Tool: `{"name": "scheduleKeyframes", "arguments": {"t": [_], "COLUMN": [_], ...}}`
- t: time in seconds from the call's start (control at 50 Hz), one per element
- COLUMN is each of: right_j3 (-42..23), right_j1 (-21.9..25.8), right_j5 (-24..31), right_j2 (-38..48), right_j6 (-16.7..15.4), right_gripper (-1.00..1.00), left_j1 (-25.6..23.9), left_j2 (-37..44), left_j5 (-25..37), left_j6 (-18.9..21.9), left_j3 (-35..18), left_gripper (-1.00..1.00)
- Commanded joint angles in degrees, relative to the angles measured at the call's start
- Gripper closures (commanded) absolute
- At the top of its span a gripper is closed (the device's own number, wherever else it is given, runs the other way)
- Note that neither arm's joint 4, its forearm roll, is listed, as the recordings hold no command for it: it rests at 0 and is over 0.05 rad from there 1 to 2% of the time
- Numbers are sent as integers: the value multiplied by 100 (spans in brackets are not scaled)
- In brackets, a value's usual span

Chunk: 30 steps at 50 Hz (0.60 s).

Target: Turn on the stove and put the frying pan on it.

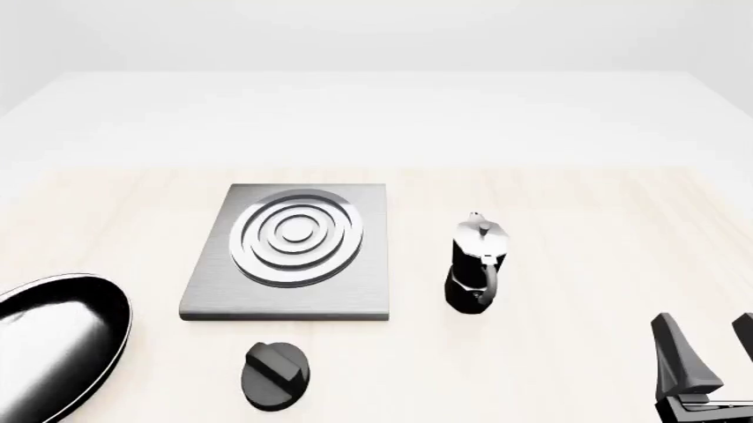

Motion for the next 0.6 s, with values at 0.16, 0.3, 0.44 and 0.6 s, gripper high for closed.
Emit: {"name": "scheduleKeyframes", "arguments": {"t": [0.16,0.3,0.44,0.6], "right_j3": [0,0,0,0], "right_j1": [0,1,2,0], "right_j5": [0,0,0,0], "right_j2": [0,-1,-1,1], "right_j6": [-1,1,-1,-1], "right_gripper": [-100,-100,-100,-100], "left_j1": [122,126,223,400], "left_j2": [150,208,277,370], "left_j5": [-590,-834,-1036,-1137], "left_j6": [196,229,347,474], "left_j3": [507,658,852,941], "left_gripper": [-100,-100,-100,-100]}}
